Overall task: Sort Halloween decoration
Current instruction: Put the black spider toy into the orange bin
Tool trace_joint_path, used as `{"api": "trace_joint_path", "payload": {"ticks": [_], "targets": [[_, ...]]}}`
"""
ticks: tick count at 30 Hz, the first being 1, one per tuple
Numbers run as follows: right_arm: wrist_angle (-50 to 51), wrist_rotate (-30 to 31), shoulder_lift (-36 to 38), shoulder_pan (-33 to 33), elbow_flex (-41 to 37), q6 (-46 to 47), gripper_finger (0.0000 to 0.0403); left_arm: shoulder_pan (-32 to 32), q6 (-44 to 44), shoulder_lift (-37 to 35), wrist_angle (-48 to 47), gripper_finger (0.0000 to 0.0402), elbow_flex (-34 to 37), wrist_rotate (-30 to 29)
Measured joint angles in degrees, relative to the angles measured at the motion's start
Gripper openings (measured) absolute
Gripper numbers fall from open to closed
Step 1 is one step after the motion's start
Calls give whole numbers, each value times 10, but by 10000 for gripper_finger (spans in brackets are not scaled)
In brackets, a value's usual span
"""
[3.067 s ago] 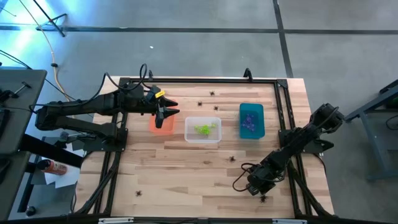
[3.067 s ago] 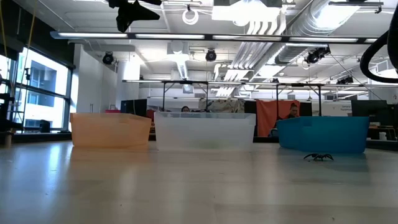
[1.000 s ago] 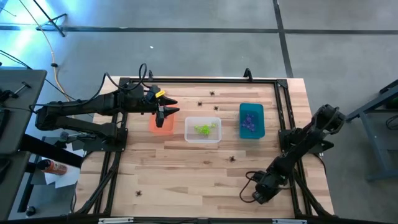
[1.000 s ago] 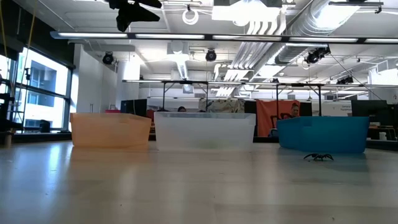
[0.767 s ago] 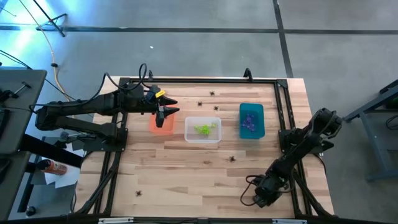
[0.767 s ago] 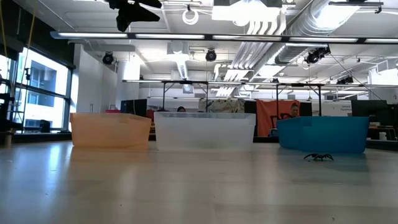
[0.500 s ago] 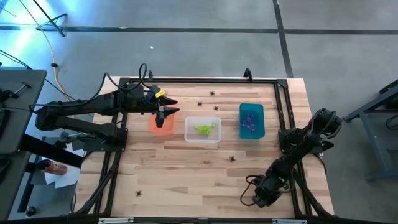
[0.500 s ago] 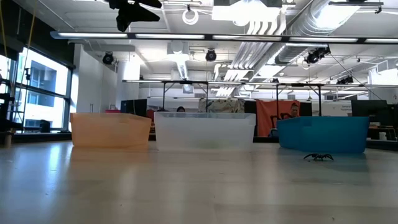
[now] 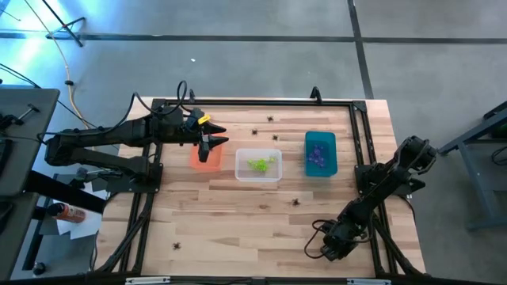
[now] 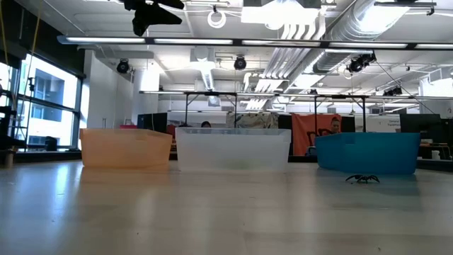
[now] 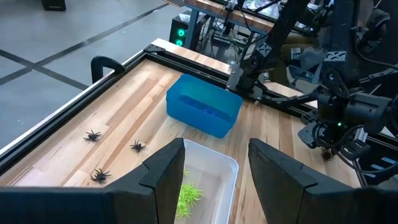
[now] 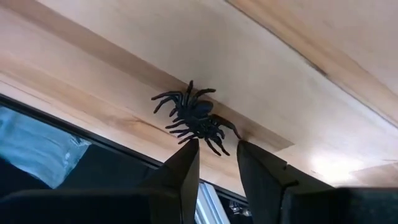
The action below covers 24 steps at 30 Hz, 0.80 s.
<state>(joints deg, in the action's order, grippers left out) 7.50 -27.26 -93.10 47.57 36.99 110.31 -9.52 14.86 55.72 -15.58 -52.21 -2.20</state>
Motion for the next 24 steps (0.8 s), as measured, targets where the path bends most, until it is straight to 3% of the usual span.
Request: {"api": "trace_joint_path", "payload": {"ticks": [11,18,24], "targets": [[-6,3,0,-5,0,22,99,0,0,3,0,168,0,0],[15,-8,1,-4,0,-45,12,0,0,8,0,168,-1,0],[39,-10,68,-5,-1,-107,2,-4,22,-2,56,168,-9,15]]}}
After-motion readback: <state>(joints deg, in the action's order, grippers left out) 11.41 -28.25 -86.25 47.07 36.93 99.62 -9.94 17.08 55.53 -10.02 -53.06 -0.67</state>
